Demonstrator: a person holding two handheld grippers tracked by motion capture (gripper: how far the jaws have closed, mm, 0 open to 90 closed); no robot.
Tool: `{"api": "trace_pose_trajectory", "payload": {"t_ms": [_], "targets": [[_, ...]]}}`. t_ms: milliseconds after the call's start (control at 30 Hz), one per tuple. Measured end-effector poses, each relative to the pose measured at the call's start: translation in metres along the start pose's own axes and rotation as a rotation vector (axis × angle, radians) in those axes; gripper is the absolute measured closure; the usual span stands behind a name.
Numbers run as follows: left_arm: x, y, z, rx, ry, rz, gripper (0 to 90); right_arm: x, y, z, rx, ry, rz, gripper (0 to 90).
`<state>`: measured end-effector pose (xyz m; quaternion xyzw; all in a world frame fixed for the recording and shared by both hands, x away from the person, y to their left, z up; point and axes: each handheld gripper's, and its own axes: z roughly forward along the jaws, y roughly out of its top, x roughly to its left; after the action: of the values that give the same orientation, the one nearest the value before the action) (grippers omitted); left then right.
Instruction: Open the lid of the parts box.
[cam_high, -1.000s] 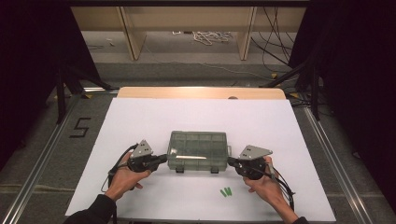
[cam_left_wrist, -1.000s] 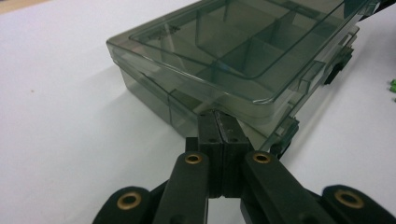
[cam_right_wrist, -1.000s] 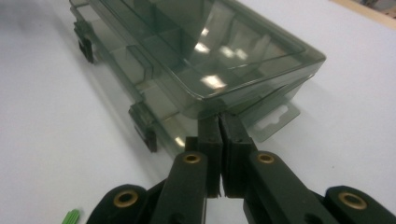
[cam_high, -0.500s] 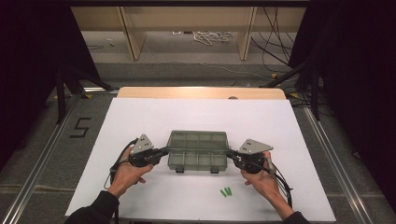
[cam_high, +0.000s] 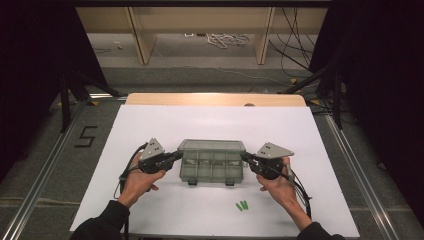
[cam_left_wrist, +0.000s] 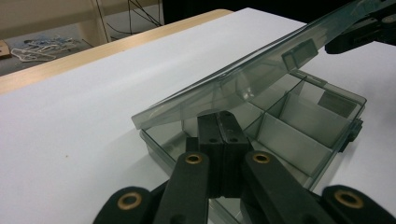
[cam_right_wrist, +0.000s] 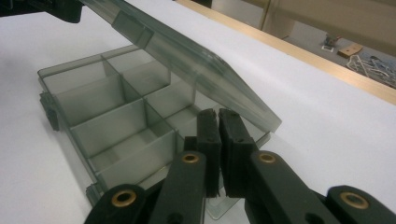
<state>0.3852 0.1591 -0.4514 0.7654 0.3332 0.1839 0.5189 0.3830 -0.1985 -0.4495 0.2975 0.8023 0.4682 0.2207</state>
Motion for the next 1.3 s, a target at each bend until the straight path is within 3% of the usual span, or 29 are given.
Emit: {"api": "trace_pose_trajectory", "payload": {"t_ms": [333,533,633,700,867,933,1067,1167,1267,1300], "targets": [[0.0,0.003,0.001,-0.017,0.004,-0.002,89.7,-0.001,0.001,0.0,-0.007,-0.001,0.015,86.8],[0.001,0.005,-0.001,-0.02,0.006,0.013,89.7,-0.001,0.002,-0.001,0.005,0.013,-0.004,82.2],[0.001,0.005,-0.002,-0.023,0.008,0.003,89.7,-0.001,0.0,-0.002,0.053,0.036,-0.024,71.4],[0.001,0.005,-0.002,-0.024,0.008,0.01,89.7,-0.003,-0.001,-0.005,0.067,-0.003,-0.065,63.2],[0.0,0.005,-0.002,-0.025,0.008,0.006,89.7,-0.01,0.002,-0.008,0.025,-0.037,0.011,40.5],[0.0,0.005,-0.002,-0.024,0.009,0.007,89.7,-0.012,0.001,-0.006,0.034,-0.042,0.008,33.8],[0.0,0.005,-0.002,-0.023,0.009,0.009,89.7,-0.011,0.001,0.0,0.067,-0.037,-0.007,25.6],[0.0,0.005,-0.002,-0.025,0.009,0.007,89.7,-0.012,0.004,0.003,0.062,-0.038,-0.031,21.1],[0.001,0.005,-0.002,-0.027,0.003,0.023,89.7,-0.014,0.008,0.008,0.06,-0.037,-0.024,21.1],[0.0,0.005,-0.003,-0.026,0.011,0.008,89.7,-0.015,0.009,0.011,0.056,-0.036,-0.025,20.8]]}}
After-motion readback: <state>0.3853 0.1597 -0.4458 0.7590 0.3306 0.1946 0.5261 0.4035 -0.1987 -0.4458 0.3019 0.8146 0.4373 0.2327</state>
